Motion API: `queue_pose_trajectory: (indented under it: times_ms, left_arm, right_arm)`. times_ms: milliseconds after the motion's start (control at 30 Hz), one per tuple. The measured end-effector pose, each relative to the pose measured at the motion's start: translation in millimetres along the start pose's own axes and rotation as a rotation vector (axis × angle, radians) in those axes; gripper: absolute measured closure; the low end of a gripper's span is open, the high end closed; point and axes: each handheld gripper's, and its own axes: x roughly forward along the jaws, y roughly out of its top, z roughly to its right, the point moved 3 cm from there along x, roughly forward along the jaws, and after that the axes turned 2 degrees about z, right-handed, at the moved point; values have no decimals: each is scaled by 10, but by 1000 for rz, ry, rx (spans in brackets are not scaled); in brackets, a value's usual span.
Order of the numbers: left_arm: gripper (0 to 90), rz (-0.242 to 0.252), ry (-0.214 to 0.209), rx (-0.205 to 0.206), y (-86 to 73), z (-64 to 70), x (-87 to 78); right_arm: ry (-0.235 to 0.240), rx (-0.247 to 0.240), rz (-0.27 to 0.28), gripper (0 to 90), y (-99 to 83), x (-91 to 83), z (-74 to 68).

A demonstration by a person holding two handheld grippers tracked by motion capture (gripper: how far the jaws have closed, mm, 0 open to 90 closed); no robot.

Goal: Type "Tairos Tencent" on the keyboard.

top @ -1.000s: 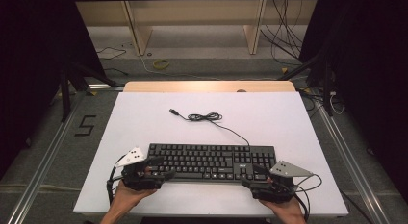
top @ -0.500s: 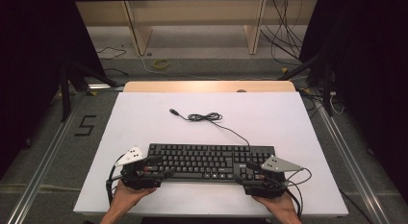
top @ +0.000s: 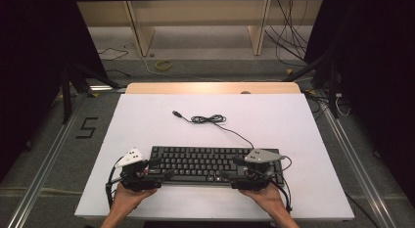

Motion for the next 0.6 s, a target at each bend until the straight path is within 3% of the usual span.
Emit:
queue_pose_trajectory:
  times_ms: [300,600]
  left_arm:
    - [316,-29,42,5,-20,-49,-39]
    - [459,-64,80,-18,-40,-127,-62]
  right_arm:
    - [50,-22,-27,340,188,302,-118]
    - [60,-40,-69,369,290,555,-165]
